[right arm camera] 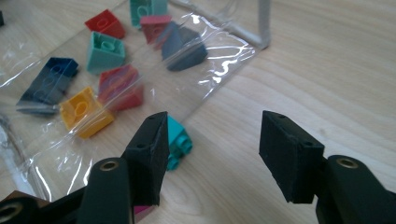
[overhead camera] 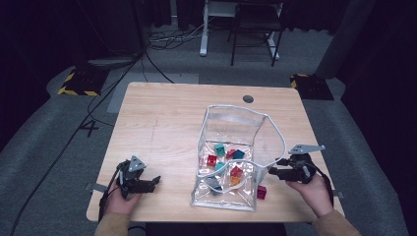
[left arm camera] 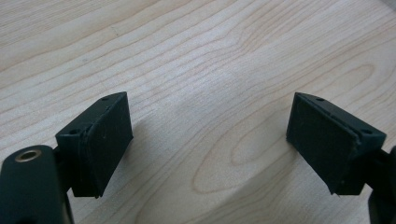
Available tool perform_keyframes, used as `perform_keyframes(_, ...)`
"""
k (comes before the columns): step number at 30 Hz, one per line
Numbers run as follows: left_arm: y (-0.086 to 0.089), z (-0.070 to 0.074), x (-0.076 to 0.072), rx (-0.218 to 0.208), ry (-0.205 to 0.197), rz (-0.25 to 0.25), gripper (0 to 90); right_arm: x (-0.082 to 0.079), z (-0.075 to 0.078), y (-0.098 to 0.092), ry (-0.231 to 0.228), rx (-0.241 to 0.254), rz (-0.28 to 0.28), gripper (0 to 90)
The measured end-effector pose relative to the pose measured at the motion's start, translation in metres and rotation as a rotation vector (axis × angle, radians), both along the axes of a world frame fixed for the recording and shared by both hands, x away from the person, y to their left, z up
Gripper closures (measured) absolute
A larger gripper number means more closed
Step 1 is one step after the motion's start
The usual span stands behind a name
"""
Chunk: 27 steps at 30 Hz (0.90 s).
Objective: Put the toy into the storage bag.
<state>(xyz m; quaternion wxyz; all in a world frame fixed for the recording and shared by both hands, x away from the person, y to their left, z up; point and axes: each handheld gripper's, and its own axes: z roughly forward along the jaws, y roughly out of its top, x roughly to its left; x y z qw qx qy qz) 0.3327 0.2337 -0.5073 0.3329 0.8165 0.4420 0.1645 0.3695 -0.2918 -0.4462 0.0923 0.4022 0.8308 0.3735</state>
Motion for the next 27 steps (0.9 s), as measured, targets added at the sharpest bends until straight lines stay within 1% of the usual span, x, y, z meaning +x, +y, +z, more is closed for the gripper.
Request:
perform_keyframes(3,0.000,0.000,0.000,0.000,0.000,0.000,14.5,-0.003,-0.007,0.007,0.020,0.018,0.018,43.0)
perform_keyframes(6,0.000,0.000,0.000,0.000,0.000,0.000,14.5,-0.005,-0.012,0.013,0.023,0.029,0.030,43.0)
perform_keyframes(7,0.000,0.000,0.000,-0.002,0.001,0.001,14.5,-0.006,-0.015,0.018,0.032,0.033,0.036,43.0)
perform_keyframes(14,0.000,0.000,0.000,-0.002,0.001,0.001,14.5,-0.005,-0.024,0.024,0.040,0.045,0.049,42.3)
perform_keyframes(18,0.000,0.000,0.000,-0.003,0.003,0.002,14.5,-0.004,-0.029,0.028,0.047,0.036,0.054,42.0)
perform_keyframes(23,0.000,0.000,0.000,-0.004,0.001,0.002,14.5,-0.002,-0.036,0.030,0.034,0.018,0.045,43.7)
perform_keyframes(25,0.000,0.000,0.000,-0.002,0.001,0.002,14.5,-0.001,-0.039,0.030,0.034,0.007,0.040,47.0)
perform_keyframes(27,0.000,0.000,0.000,0.000,0.000,0.000,14.5,0.001,-0.041,0.029,0.024,-0.018,0.027,53.6)
